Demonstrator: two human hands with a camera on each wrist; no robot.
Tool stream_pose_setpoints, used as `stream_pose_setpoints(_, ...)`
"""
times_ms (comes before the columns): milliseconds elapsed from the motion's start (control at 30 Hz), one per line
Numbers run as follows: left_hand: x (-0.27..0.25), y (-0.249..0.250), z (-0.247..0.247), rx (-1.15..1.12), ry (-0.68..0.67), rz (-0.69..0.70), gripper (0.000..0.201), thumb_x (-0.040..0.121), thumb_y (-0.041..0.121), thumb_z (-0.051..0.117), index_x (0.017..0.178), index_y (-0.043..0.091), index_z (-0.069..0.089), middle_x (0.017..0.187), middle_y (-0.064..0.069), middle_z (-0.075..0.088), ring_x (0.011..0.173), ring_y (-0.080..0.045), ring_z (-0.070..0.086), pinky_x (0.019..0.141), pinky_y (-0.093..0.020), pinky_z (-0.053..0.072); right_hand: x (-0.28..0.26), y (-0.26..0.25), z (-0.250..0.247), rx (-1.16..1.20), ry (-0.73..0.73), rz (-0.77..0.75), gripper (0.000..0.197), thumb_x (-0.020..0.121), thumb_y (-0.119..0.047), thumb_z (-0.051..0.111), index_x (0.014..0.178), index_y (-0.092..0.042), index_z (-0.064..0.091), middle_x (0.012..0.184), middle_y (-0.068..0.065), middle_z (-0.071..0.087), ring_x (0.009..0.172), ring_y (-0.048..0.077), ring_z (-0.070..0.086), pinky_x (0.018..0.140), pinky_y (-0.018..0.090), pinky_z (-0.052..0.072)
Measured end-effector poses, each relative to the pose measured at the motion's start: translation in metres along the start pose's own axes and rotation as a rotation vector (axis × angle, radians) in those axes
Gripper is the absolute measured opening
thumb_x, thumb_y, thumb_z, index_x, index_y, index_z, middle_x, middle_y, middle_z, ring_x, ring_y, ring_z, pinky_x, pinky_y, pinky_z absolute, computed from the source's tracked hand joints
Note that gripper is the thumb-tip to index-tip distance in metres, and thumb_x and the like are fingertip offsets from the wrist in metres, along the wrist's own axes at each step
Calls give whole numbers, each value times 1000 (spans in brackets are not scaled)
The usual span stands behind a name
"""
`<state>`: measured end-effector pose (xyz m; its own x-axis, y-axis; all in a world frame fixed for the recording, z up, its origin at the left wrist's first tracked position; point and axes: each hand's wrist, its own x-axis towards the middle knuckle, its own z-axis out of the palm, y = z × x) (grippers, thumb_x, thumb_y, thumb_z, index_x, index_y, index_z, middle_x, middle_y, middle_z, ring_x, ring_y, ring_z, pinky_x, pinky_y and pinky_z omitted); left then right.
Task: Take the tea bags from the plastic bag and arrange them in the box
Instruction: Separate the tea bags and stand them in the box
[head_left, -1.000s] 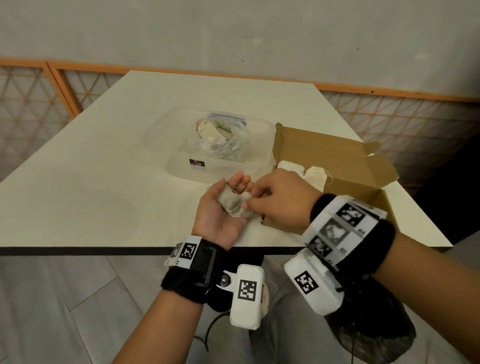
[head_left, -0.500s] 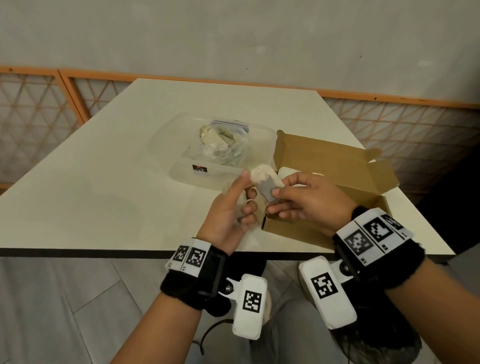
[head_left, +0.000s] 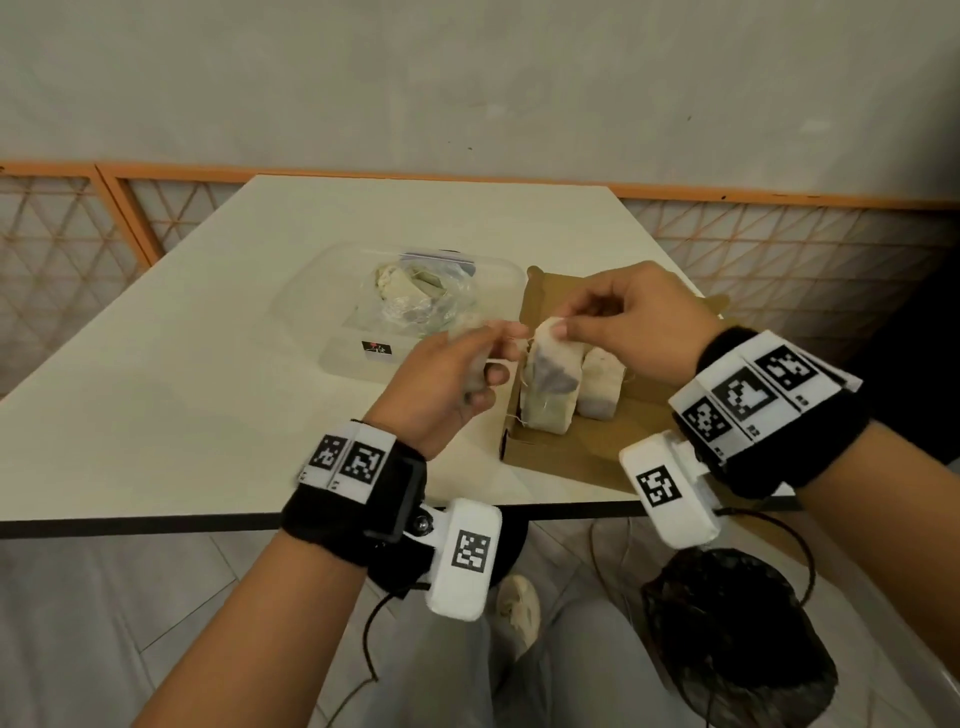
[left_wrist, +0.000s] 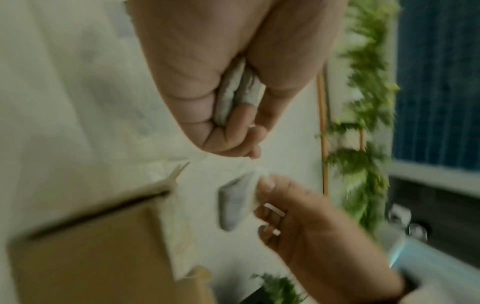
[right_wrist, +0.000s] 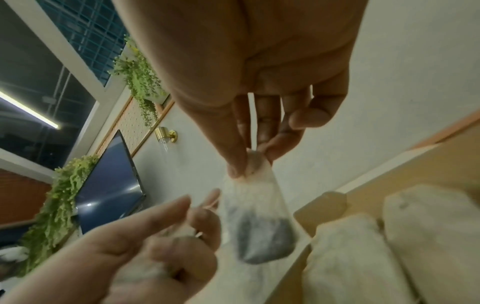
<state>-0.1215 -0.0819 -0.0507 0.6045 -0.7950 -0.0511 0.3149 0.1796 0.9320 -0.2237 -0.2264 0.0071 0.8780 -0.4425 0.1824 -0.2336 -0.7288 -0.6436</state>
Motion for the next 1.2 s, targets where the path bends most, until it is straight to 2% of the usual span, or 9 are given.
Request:
stream_pose_setpoints(100, -3, 9, -3, -310, -101, -25, 34, 98, 26, 35, 102, 9, 65, 87, 1, 68, 75, -9, 61, 52, -15, 44, 3, 8, -9, -68, 37, 41, 18, 81, -22, 69, 69, -32, 59, 76, -4, 62, 72, 9, 55, 65, 15, 40)
stream_pose_setpoints(233, -5, 14, 3, -214, -195, 89, 36, 88, 32, 41, 99, 19, 74, 113, 9, 64, 117, -3, 52, 97, -29, 41, 3, 5, -15, 63, 9, 75, 11, 82, -20, 68, 74, -25, 62, 82, 3, 68, 78, 16, 63, 71, 23, 47)
stream_pose_setpoints(367, -4, 13, 14, -77, -353, 127, 36, 88, 29, 42, 96, 20, 76, 111, 18, 65, 109, 4, 56, 89, -18, 48, -1, -9, -15, 258, -128, 63, 7, 85, -13, 64, 79, -18, 64, 88, 1, 70, 79, 12, 60, 62, 17, 50)
stream_pose_setpoints(467, 4, 8, 17, 221, -349, 181, 32, 89, 42, 49, 113, 36, 68, 141, 14, 45, 139, 1, 27, 115, -32, 28, -4, -13, -13, 389, -315, 82, 10, 86, -4, 59, 88, -12, 65, 86, 3, 66, 73, 11, 61, 64, 17, 53)
stream_pose_setpoints(533, 9, 5, 18, 459, -342, 212, 33, 89, 48, 42, 118, 47, 59, 128, 7, 50, 146, -18, 15, 119, -48, 13, -5, -12, -14, 504, -417, 144, 19, 87, 0, 55, 97, -13, 66, 86, 4, 69, 70, 9, 64, 65, 18, 55)
stream_pose_setpoints(767, 15, 4, 28, 485, -274, 283, 46, 98, 30, 44, 142, 30, 30, 139, 3, 47, 127, -8, 47, 109, -28, 37, -8, -3, -25, 841, -567, 218, 55, 70, 3, 64, 122, -12, 54, 98, 10, 69, 87, 21, 68, 73, 26, 57)
stream_pose_setpoints(833, 17, 3, 30, 408, -203, 177, 52, 94, 41, 49, 141, 37, 26, 138, -1, 49, 123, -17, 54, 103, -40, 44, -7, -1, -24, 805, -496, 211, 61, 68, 4, 70, 124, -12, 54, 90, 5, 71, 83, 19, 69, 70, 25, 58)
stream_pose_setpoints(1000, 9, 5, 39, 114, -305, -111, 59, 89, 55, 45, 137, 20, 42, 121, -11, 66, 102, -29, 68, 60, -27, 56, -3, 2, -19, 723, -262, 210, 27, 80, 12, 59, 95, -11, 61, 82, 9, 67, 73, 19, 67, 65, 25, 59)
stream_pose_setpoints(1200, 7, -6, 33, 218, -246, -28, 17, 94, 10, 52, 109, 12, 60, 92, -2, 73, 74, -11, 71, 51, -16, 49, -3, 16, -16, 575, -128, 210, 12, 82, -3, 65, 90, -11, 63, 79, 7, 66, 67, 15, 64, 60, 19, 57)
